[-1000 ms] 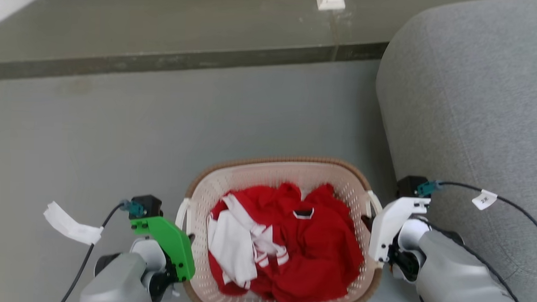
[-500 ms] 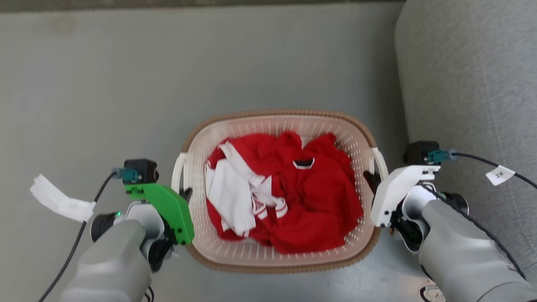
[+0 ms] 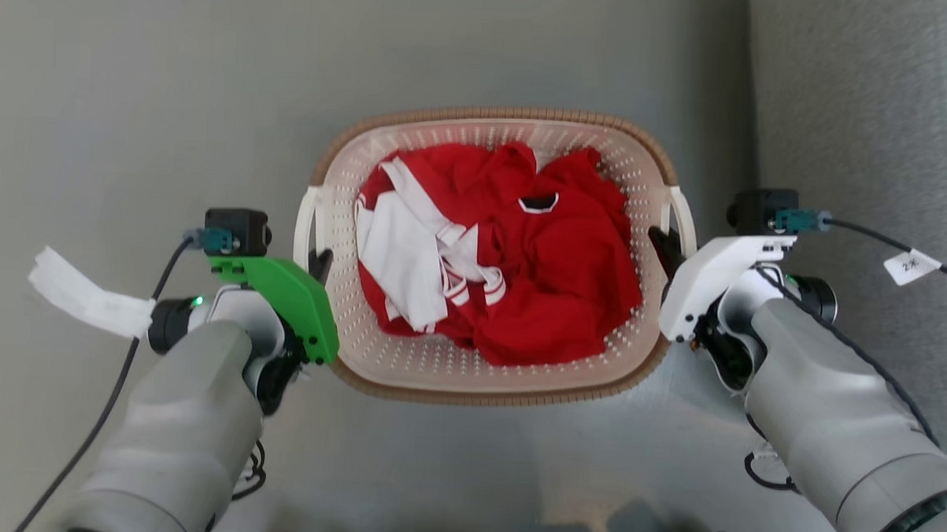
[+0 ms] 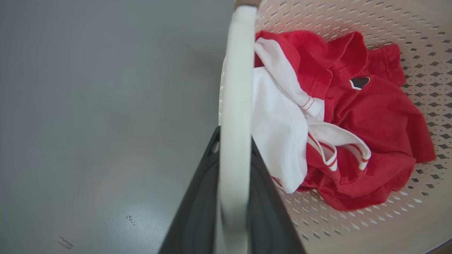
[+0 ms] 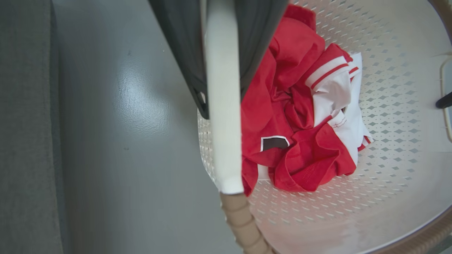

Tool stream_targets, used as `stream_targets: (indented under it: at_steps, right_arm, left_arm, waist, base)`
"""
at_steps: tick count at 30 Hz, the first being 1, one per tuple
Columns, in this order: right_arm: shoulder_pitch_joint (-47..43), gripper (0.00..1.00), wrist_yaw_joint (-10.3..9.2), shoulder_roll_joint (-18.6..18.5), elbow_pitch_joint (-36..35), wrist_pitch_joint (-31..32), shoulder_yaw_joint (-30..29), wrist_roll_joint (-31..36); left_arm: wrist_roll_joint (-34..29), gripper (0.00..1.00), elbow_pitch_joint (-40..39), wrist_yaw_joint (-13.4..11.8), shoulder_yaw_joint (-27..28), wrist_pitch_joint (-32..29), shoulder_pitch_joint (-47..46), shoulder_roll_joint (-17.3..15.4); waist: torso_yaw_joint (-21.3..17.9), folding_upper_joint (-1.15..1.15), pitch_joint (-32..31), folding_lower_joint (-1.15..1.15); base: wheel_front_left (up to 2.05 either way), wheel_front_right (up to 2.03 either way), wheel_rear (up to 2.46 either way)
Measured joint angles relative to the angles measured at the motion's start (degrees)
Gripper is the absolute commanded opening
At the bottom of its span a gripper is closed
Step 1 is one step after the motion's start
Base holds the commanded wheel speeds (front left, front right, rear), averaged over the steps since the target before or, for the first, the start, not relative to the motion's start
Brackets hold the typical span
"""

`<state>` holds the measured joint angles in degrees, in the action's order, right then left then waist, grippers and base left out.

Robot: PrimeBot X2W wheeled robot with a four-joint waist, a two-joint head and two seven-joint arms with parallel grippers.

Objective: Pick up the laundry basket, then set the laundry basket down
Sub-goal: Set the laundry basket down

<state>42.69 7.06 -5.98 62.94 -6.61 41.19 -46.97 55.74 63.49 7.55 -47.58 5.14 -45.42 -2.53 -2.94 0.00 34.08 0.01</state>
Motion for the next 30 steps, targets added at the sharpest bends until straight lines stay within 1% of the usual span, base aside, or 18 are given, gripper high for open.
stream_targets:
  at_steps: [5,11,19,30]
  right_arm:
    - [1.71,0.00,-0.01,-0.32,-0.35,-0.70,0.03,-0.01]
    - [4.74,0.00,-0.01,-0.96,-1.14,-1.99,0.07,-0.10]
    - [6.92,0.00,-0.01,-1.53,-1.38,-3.20,0.30,-0.70]
    - [7.53,0.00,-0.01,-1.69,-1.10,-4.36,1.19,-1.49]
  left_arm:
    - [-0.08,0.00,0.38,0.00,0.00,0.56,-2.20,0.11]
    - [-0.60,0.00,0.74,0.00,0.09,2.58,-5.71,0.18]
    - [-1.03,0.00,1.44,0.00,-0.01,4.87,-8.03,0.64]
    - [-1.57,0.00,2.96,0.00,-0.59,6.10,-9.19,1.23]
  waist:
    - [0.23,0.00,3.12,0.00]
    - [0.52,0.00,7.73,0.00]
    - [0.93,0.00,13.06,0.00]
    - [1.84,0.00,17.07,0.00]
  base:
    - [0.00,0.00,0.00]
    - [0.00,0.00,0.00]
    - [0.00,0.00,0.00]
    - [0.00,0.00,0.00]
